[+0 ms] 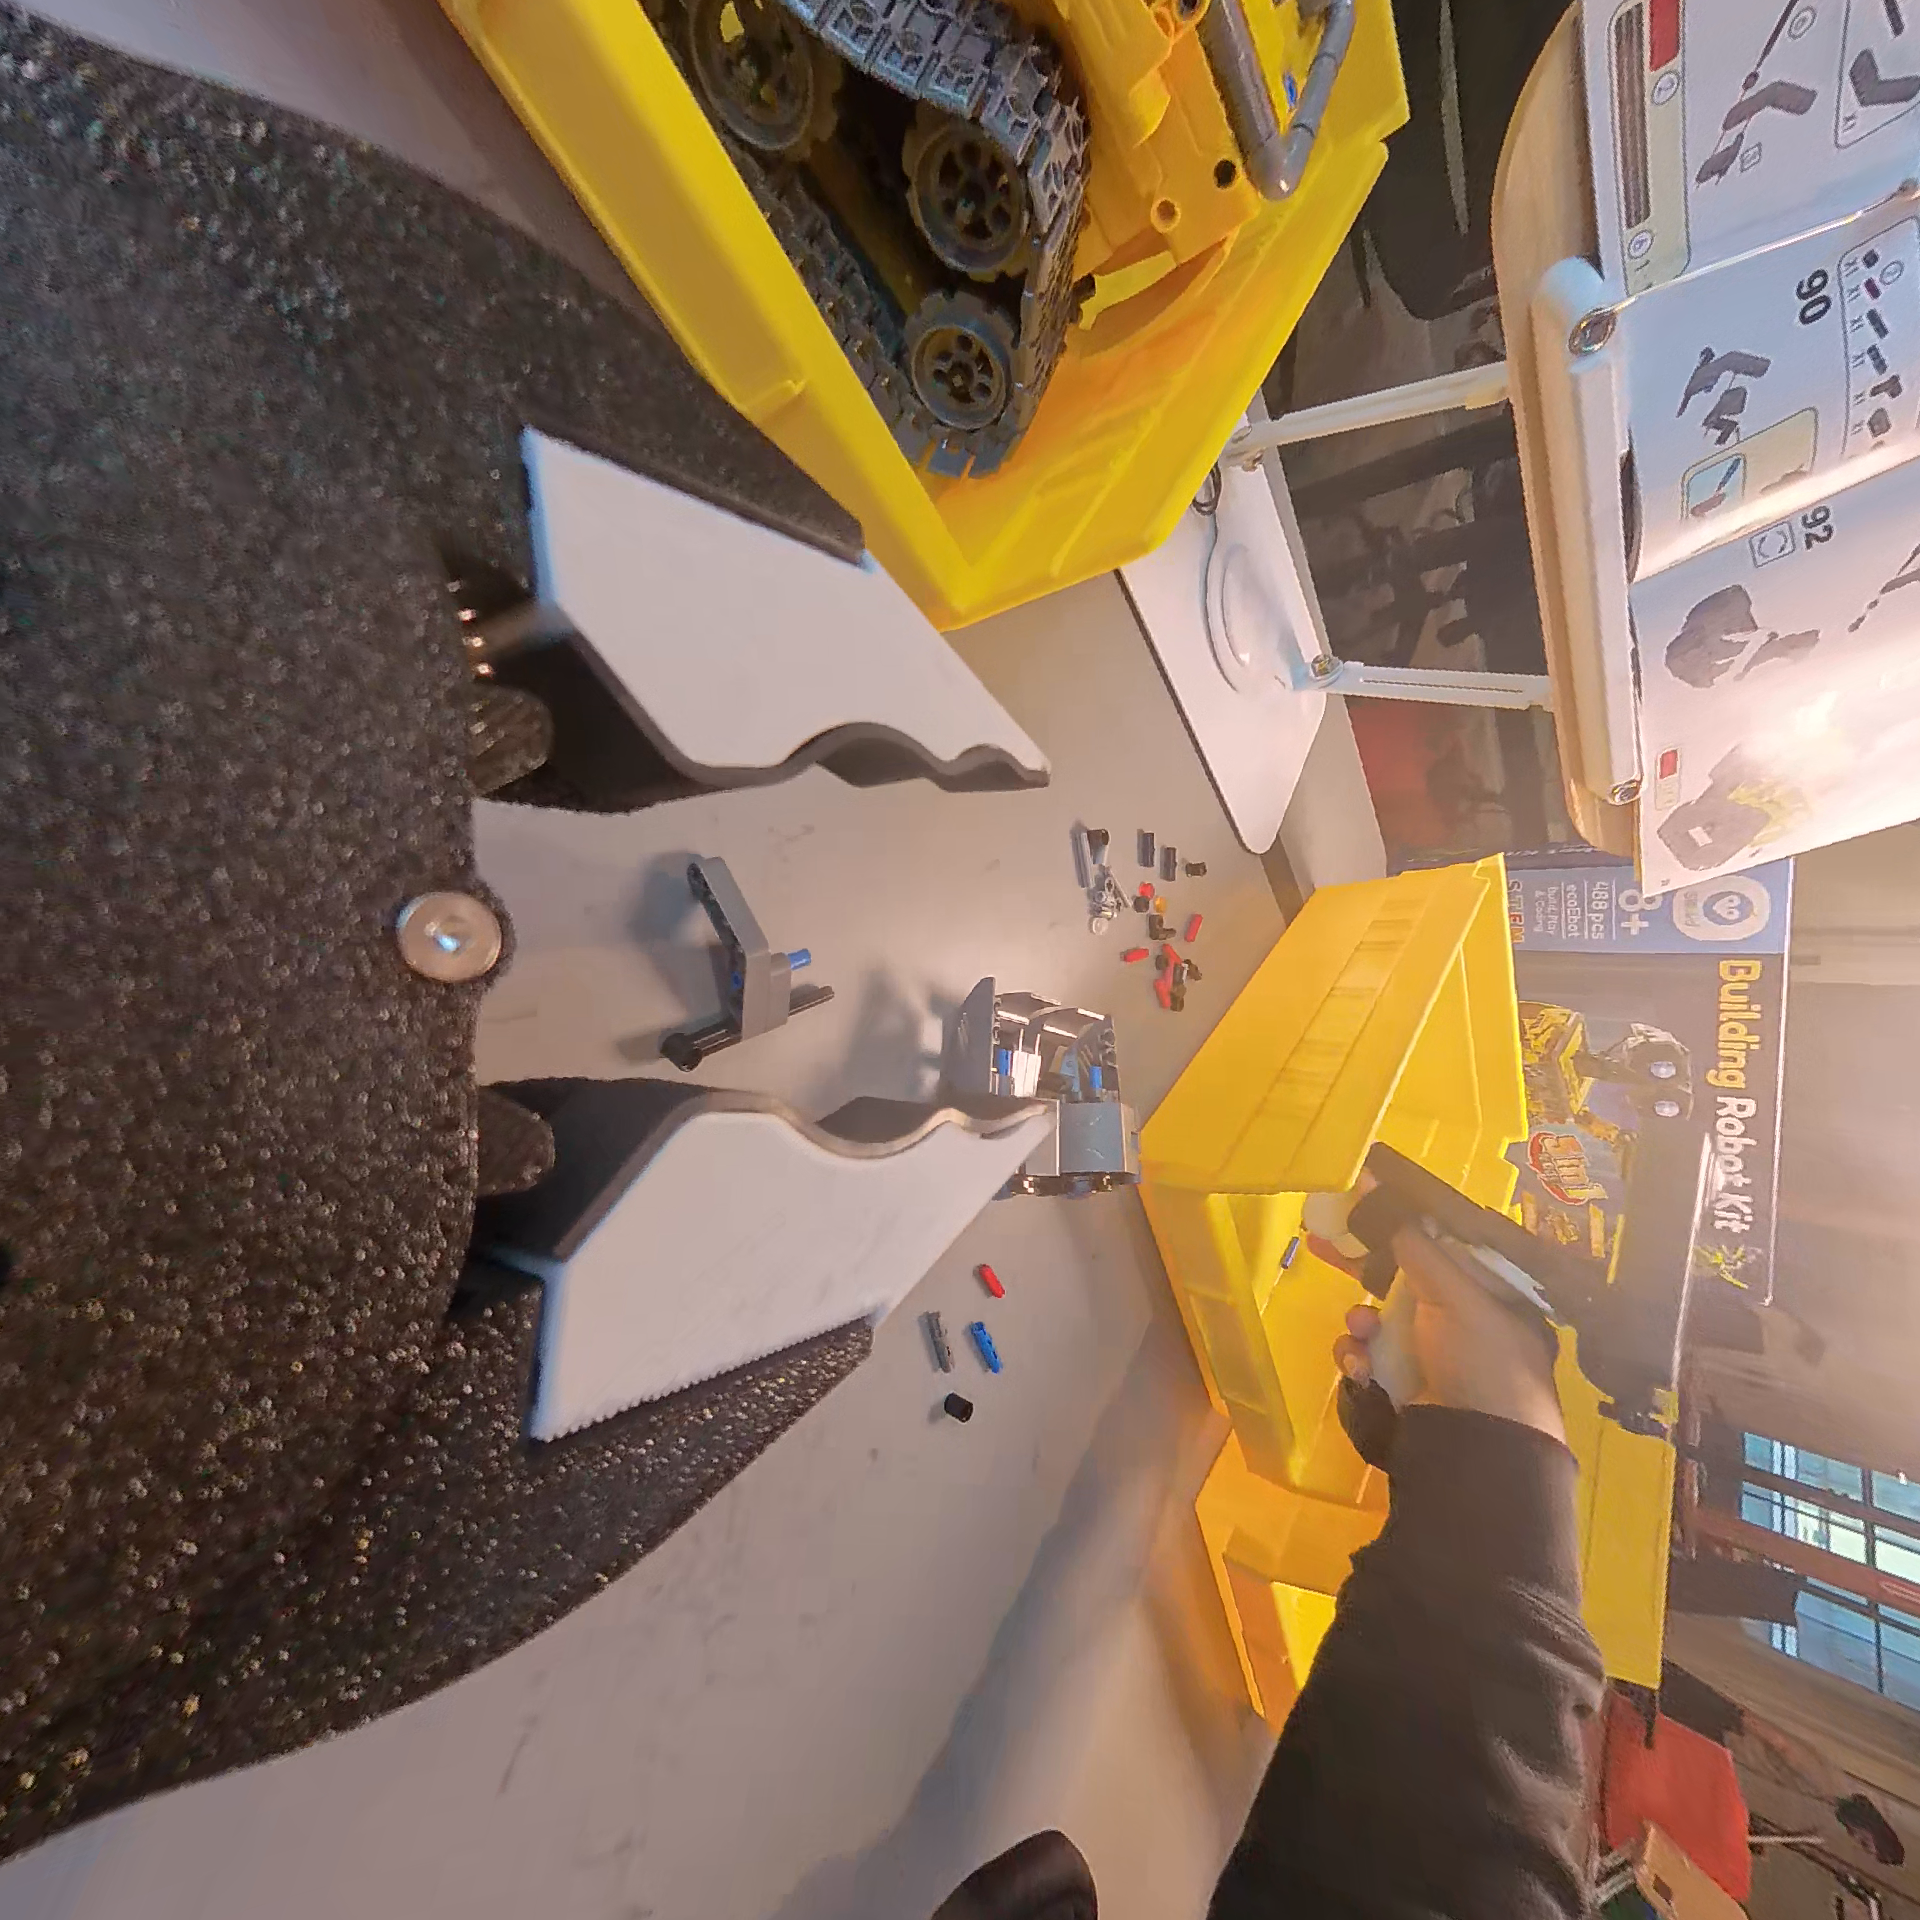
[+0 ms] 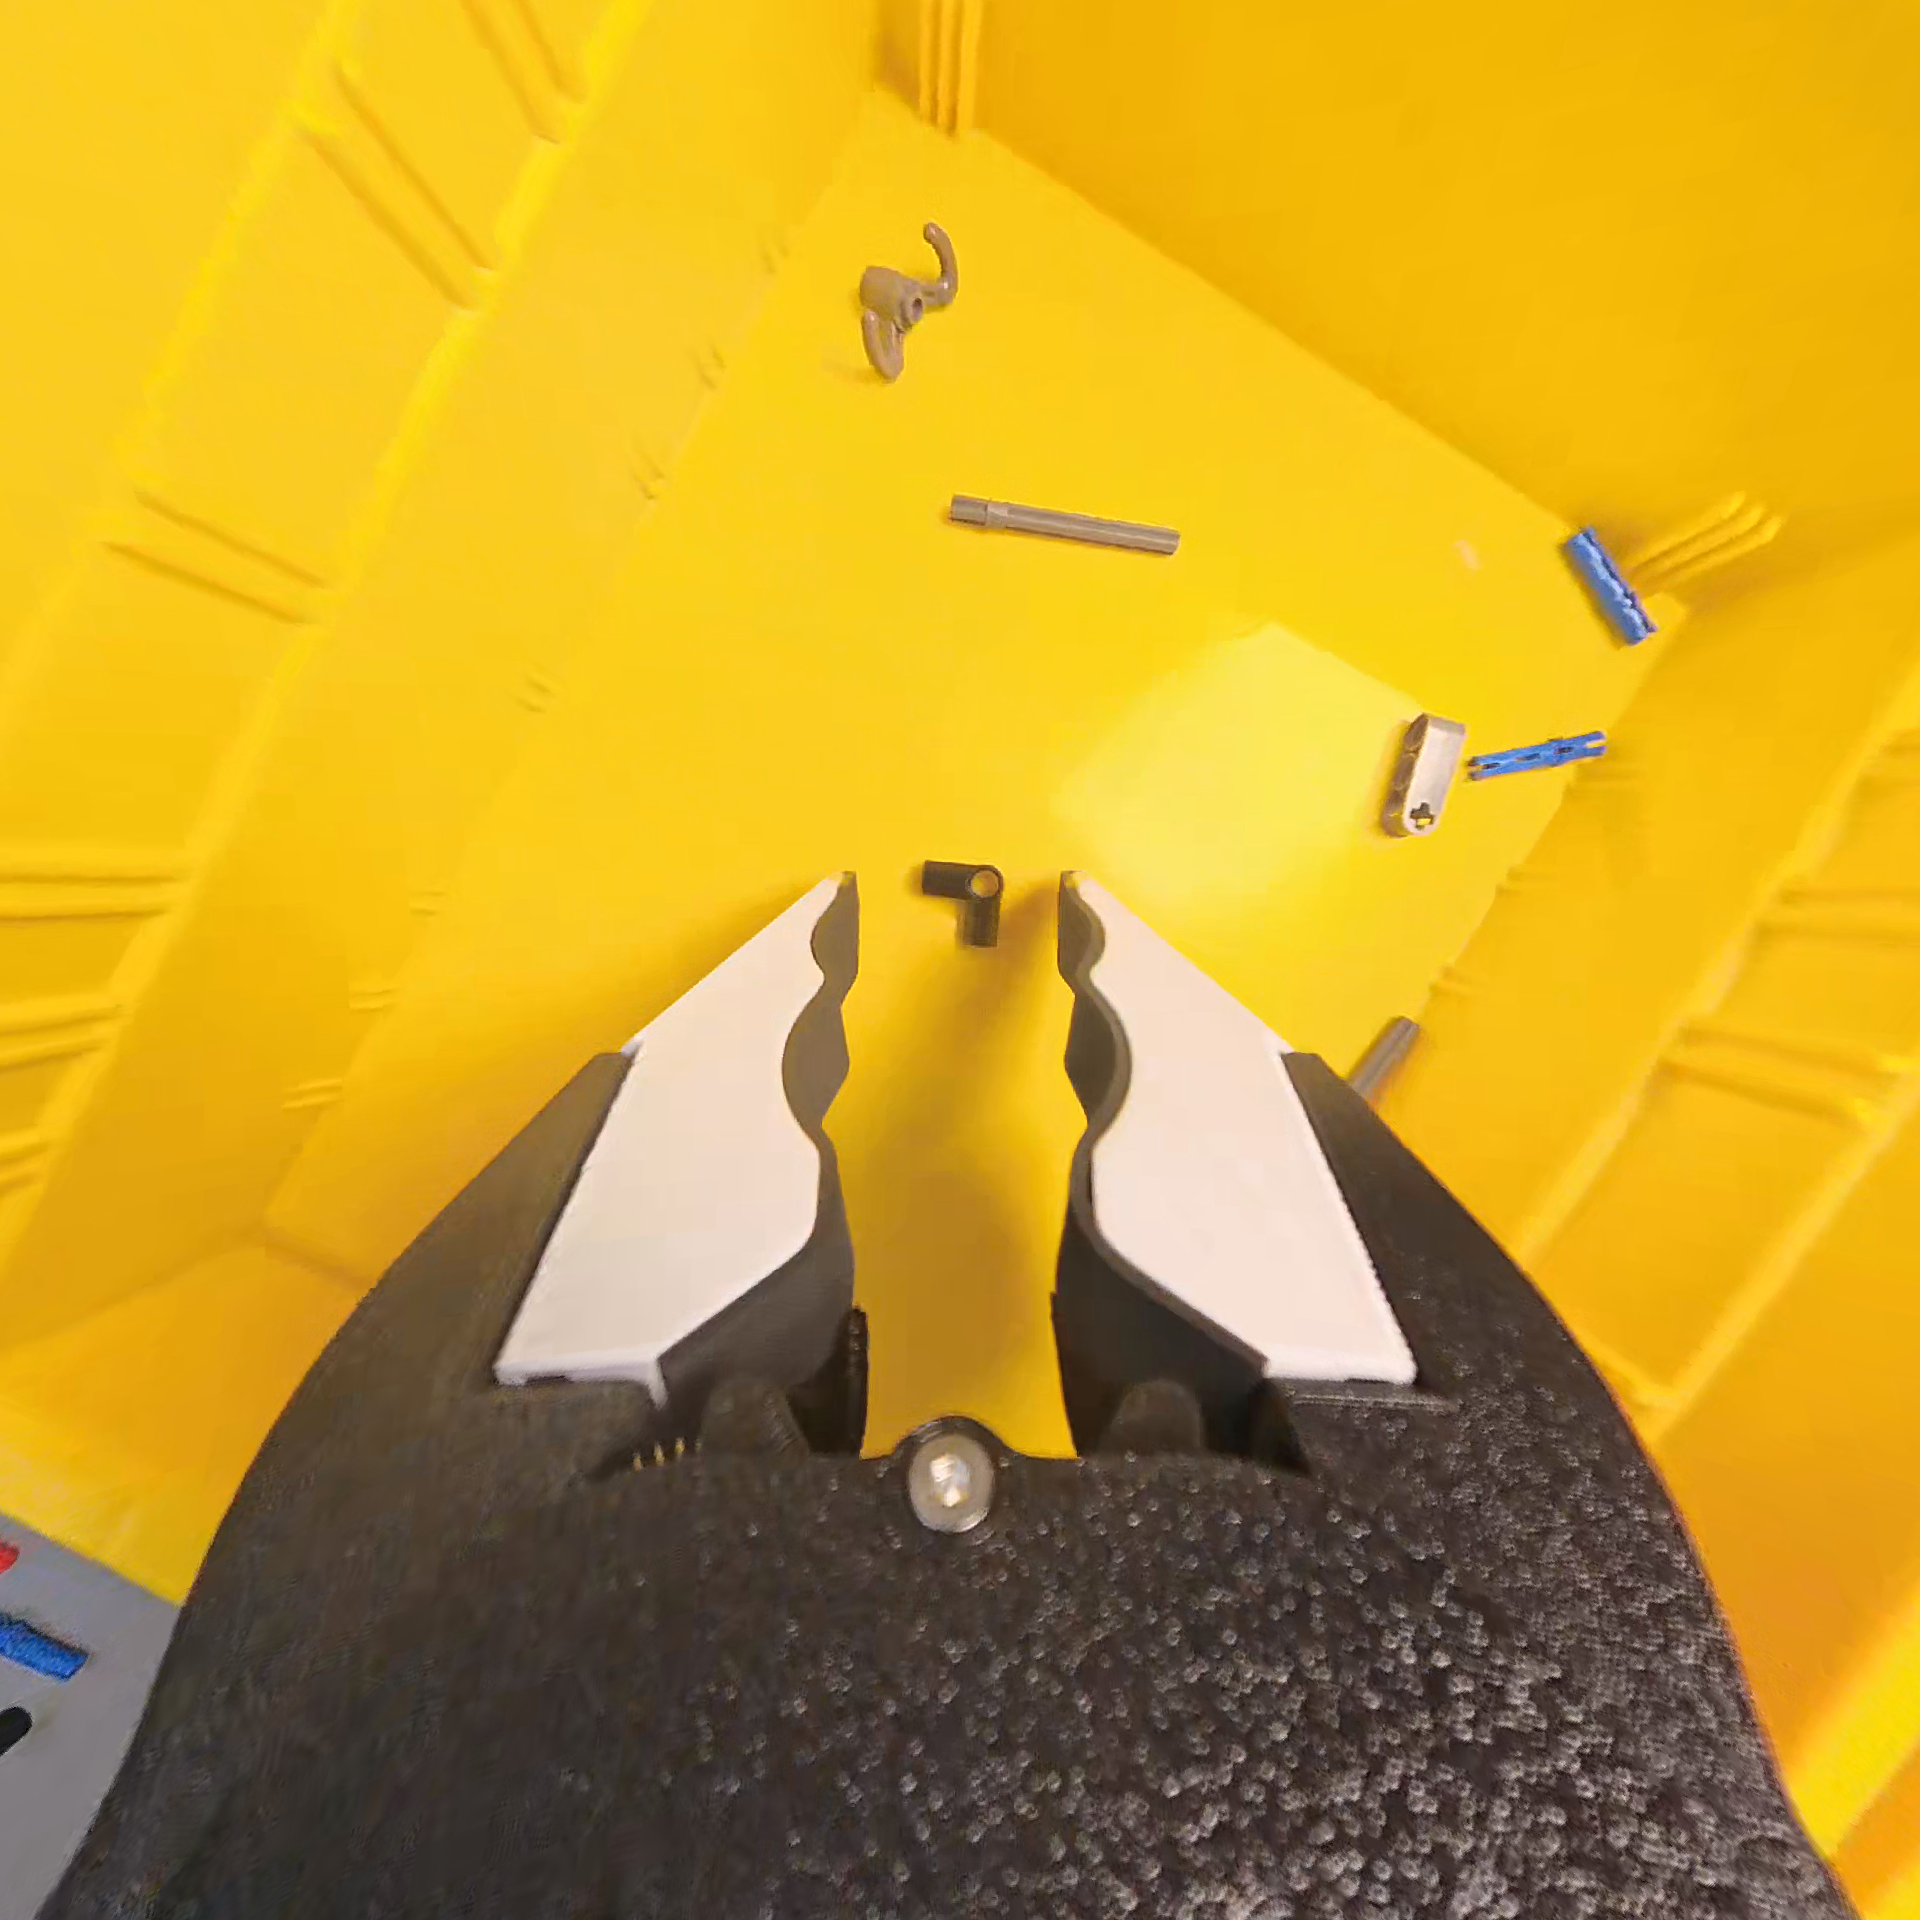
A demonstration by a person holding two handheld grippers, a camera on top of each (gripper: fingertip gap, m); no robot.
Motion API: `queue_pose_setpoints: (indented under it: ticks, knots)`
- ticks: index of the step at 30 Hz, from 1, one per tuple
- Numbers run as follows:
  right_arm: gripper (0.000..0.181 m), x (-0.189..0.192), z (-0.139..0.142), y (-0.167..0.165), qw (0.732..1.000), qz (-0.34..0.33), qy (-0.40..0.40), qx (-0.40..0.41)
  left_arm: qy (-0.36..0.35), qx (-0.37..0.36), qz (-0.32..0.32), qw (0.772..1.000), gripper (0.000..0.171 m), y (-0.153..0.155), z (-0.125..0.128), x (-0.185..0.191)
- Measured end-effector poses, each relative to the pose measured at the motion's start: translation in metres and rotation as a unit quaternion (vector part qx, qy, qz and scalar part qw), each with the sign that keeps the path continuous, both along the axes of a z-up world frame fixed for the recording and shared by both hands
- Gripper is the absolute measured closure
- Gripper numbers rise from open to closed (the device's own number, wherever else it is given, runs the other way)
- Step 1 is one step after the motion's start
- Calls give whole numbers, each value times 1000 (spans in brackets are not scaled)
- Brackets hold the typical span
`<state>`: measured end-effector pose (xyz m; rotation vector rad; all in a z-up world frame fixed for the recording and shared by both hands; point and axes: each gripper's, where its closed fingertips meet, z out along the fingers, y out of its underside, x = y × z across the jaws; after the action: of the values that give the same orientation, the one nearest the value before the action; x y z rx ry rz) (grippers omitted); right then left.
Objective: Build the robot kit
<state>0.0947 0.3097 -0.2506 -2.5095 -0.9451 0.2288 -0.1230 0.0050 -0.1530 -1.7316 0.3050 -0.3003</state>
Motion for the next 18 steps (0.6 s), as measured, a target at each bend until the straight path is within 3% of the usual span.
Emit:
queue_pose_setpoints:
  ticks: [7, 11, 13, 15, 18]
  knots:
    - [167, 3, -4, 3, 1000, -16, 22, 5, -4, 8, -2, 1000, 114, -2, 6, 0]
    - [167, 1, -1, 2, 1000, -6, 25, 12, -3, 9, 0, 1000, 114, -2, 7, 0]
    - [167, -10, 16, -2, 998, 18, 52, 37, -2, 9, 2, 1000, 114, -2, 7, -1]
    - [167, -33, 53, -19, 988, 73, 114, 79, -1, 9, 4, 1000, 113, -2, 7, -3]
    - [167, -59, 101, -76, 961, 182, 170, 119, -2, 8, 6, 1000, 113, -2, 7, -4]
